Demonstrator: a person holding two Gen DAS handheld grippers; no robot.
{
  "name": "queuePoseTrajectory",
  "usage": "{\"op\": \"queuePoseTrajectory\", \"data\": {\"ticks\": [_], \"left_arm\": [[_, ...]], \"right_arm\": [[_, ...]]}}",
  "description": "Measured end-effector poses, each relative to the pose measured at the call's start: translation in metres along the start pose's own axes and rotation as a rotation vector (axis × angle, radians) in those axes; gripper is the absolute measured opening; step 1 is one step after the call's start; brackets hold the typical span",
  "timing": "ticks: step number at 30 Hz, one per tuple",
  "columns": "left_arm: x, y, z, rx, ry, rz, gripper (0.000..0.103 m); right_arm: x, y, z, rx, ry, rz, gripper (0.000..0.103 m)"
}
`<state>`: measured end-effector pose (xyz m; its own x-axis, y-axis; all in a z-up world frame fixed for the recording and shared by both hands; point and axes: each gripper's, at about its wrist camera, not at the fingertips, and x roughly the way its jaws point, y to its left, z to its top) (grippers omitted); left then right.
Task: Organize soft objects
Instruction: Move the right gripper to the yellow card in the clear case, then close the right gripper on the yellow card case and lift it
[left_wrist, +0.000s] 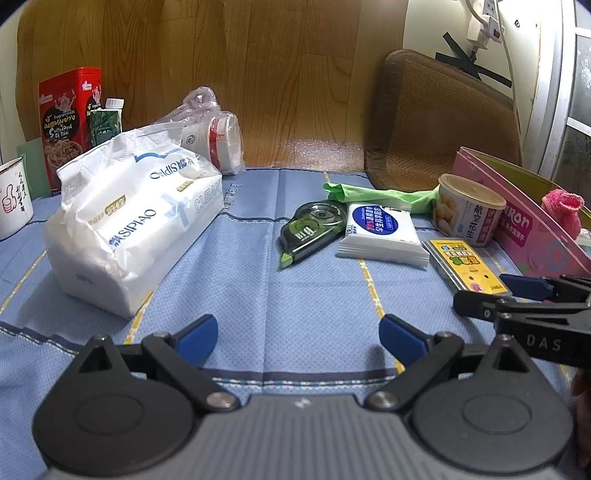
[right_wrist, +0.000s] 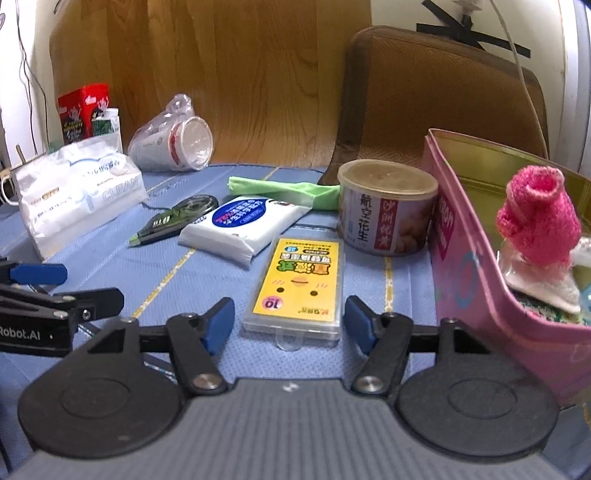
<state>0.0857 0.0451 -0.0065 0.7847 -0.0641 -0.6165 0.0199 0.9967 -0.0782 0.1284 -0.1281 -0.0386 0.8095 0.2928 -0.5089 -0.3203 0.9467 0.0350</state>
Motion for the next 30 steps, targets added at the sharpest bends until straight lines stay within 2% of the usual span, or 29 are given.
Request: {"op": "queuePoseTrajectory", "data": {"ticks": [1, 10, 16, 20, 22, 26, 30], "left_arm": [[0.000, 0.000, 0.000, 0.000, 0.000, 0.000, 0.097], [0.000, 0.003, 0.000, -0.015, 0.001, -0.014, 0.097], [0.001, 0.001, 0.000, -0.007, 0.005, -0.007, 0.097], [0.001, 0.001, 0.001, -0.002, 0.017, -0.022, 0.098], [-0.006, 0.001, 0.001, -0.022, 0.032, -0.063, 0.097], [-0.021, -0.004, 0.001, -0.099, 0.106, -0.263, 0.086], [-0.022, -0.027, 0.004, -0.094, 0.173, -0.355, 0.076]], "right_arm": [[-0.001, 0.000, 0.000, -0.003, -0.002, 0.001, 0.062], [-0.030, 0.011, -0.021, -0.046, -0.016, 0.052, 0.062], [-0.065, 0.019, -0.047, -0.066, -0.018, 0.141, 0.062], [-0.074, 0.018, -0.052, -0.045, -0.017, 0.187, 0.062], [-0.074, 0.014, -0.052, -0.005, -0.015, 0.210, 0.062], [-0.073, -0.001, -0.052, 0.122, -0.008, 0.279, 0.062], [-0.072, -0.006, -0.054, 0.182, -0.016, 0.318, 0.062]]}}
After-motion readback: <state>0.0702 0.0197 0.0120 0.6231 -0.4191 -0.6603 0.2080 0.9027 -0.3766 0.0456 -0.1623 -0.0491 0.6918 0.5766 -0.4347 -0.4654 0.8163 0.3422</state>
